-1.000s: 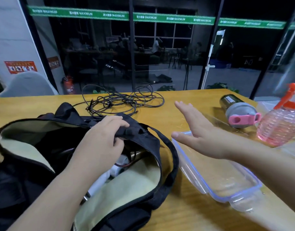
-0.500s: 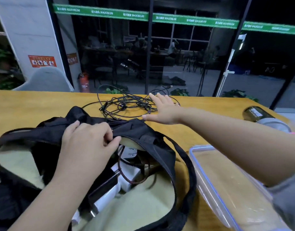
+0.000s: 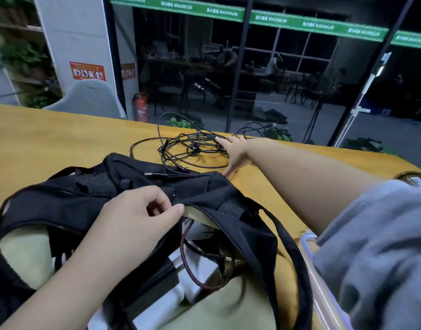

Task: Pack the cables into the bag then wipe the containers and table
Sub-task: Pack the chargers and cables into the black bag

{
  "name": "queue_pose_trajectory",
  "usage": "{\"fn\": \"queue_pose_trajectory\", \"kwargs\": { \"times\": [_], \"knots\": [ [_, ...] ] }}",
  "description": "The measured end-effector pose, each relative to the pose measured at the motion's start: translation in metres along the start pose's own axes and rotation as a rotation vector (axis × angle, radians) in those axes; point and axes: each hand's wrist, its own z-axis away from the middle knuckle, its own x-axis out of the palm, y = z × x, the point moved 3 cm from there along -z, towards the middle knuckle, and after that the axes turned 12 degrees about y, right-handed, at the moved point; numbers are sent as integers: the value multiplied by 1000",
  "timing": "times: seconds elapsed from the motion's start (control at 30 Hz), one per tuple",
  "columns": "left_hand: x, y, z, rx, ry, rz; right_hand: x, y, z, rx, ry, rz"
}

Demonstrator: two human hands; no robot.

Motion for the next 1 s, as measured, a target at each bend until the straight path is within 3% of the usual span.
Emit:
{"fn": "queue_pose_trajectory", "kwargs": {
  "times": [0.33, 0.87, 1.0],
  "knots": [
    [2, 0, 0, -11, 5, 30, 22, -2, -24, -41, -117, -175],
    [2, -5, 1, 5, 24, 73, 23, -2, -16, 12, 162, -469],
    [2, -4, 1, 20, 41, 57, 25, 1, -19, 95, 130, -440]
  ]
}}
